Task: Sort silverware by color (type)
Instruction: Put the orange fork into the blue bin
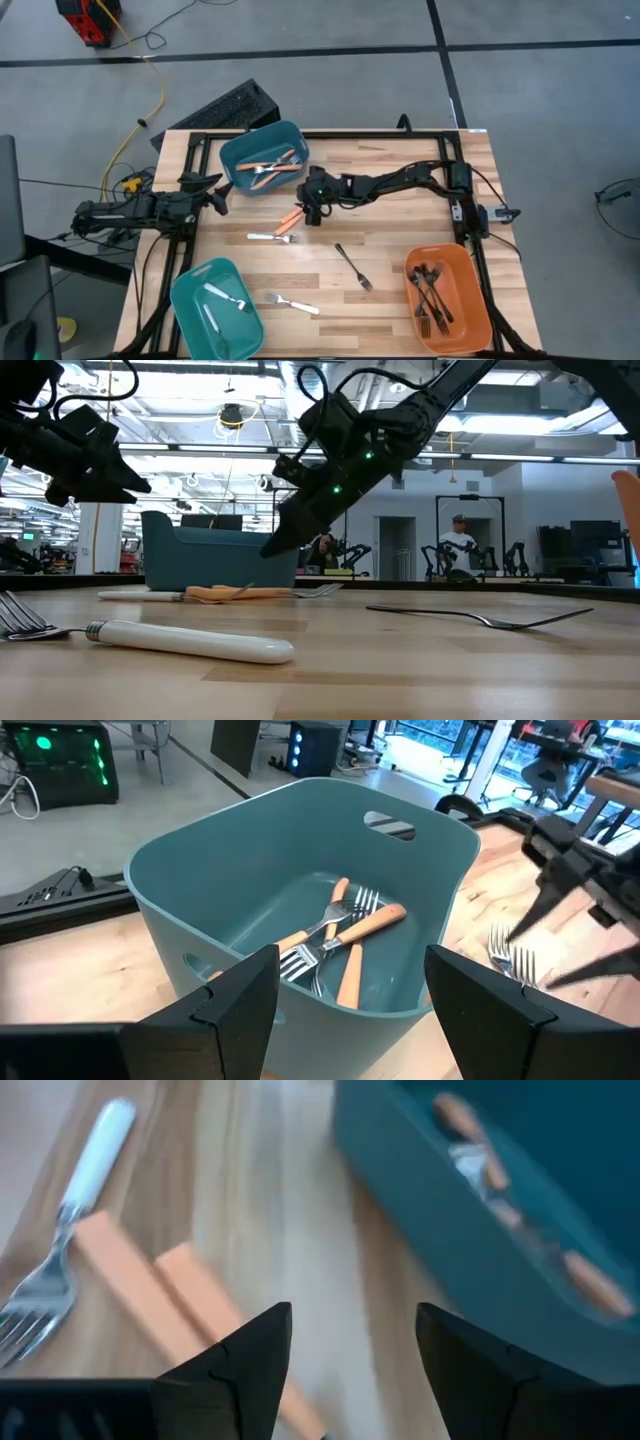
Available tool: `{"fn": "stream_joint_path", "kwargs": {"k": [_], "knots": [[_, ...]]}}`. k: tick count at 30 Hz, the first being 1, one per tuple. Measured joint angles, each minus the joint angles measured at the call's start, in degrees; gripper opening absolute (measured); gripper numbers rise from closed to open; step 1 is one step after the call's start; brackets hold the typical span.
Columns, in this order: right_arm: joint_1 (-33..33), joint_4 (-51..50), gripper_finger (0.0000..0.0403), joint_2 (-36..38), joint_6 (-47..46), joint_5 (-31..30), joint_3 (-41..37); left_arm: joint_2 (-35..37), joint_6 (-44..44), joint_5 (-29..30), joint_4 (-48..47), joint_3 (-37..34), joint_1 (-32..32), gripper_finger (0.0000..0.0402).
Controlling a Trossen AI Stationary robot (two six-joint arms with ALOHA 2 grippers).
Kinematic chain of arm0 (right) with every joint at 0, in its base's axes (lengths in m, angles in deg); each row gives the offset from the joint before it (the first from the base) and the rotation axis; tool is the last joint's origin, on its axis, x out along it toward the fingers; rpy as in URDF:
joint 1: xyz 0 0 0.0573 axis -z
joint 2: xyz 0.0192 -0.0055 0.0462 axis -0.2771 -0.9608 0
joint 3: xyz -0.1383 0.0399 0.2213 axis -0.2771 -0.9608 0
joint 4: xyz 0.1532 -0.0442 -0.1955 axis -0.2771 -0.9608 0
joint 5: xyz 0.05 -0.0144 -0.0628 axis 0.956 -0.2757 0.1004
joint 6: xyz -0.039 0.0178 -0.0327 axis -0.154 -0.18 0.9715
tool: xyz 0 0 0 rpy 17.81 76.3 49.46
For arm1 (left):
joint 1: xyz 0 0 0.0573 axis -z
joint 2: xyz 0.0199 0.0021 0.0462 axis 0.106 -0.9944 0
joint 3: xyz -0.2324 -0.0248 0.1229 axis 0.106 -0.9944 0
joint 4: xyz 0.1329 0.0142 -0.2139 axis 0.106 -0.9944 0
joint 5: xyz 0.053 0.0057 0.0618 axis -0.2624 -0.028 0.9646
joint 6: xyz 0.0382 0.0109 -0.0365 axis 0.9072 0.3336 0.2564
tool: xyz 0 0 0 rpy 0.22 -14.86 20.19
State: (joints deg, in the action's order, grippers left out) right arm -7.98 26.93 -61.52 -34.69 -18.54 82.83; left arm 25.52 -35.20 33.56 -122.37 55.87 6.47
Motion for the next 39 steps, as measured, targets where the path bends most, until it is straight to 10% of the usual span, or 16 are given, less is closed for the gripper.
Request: {"fn": "stream_joint_path", "kwargs": {"k": [39], "knots": [[5.3,-5.9,0.0234,-5.0,6.0,10.8,0.2,0.0,0.0,0.0,0.1,0.0,0.0,0.0235]]}}
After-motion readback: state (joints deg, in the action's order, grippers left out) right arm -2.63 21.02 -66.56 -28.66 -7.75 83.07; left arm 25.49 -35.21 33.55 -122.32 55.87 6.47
